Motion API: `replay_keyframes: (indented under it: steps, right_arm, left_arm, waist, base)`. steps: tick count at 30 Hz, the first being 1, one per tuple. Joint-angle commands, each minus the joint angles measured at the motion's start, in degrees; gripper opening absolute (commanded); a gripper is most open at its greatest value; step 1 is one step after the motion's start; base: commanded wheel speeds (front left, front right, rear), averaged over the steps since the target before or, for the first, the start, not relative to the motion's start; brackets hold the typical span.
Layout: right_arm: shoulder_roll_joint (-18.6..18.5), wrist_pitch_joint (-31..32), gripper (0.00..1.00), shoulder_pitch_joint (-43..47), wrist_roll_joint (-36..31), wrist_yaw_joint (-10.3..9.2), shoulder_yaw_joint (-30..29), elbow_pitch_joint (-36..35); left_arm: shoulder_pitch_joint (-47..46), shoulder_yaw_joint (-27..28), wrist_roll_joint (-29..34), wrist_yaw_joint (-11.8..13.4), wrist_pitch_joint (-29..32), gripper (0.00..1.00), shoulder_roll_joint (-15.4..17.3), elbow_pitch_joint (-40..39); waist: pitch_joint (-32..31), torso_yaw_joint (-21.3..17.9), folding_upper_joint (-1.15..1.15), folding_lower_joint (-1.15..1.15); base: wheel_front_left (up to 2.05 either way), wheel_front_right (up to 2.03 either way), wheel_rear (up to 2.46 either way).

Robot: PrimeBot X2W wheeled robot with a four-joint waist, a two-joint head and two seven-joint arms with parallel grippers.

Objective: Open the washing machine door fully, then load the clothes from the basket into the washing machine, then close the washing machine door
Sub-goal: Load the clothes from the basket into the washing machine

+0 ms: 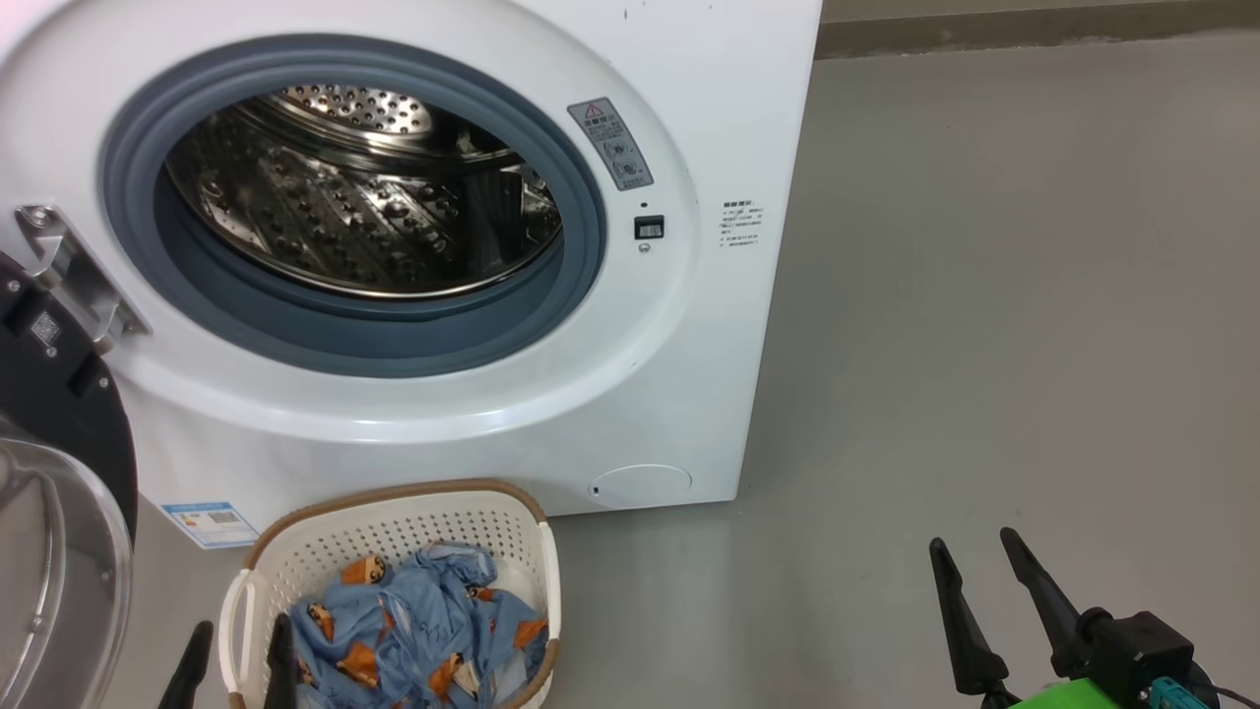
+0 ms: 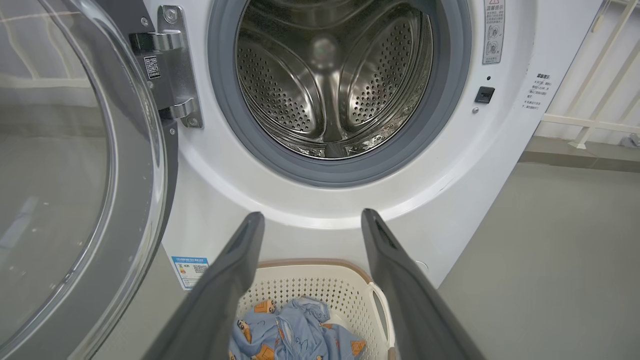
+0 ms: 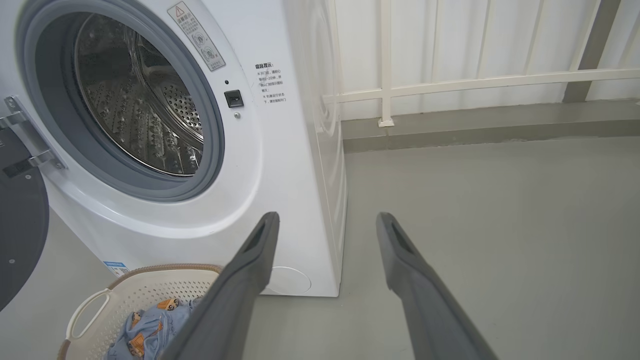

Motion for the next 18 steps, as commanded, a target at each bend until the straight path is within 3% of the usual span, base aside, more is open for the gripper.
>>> replay_keyframes:
  steps: [1, 18]
  right_arm:
    - [-0.25, -0.68, 1.00, -1.69, 0.19, 0.09, 1.49, -1.08]
    - [-0.25, -0.68, 1.00, -4.31, 0.84, 0.09, 3.15, 0.25]
  left_arm:
    - [-1.88, 1.59, -0.25, -0.18, -0.36, 1.00, 0.99, -0.96]
    - [-5.54, -0.85, -3.63, -0.18, -0.36, 1.00, 2.62, 2.65]
  waist:
    - [0.26, -0.12, 0.00, 0.00]
    - [9.87, -1.88, 0.00, 0.00]
  base:
    - [0.00, 0.00, 0.00]
    - [0.00, 0.00, 0.00]
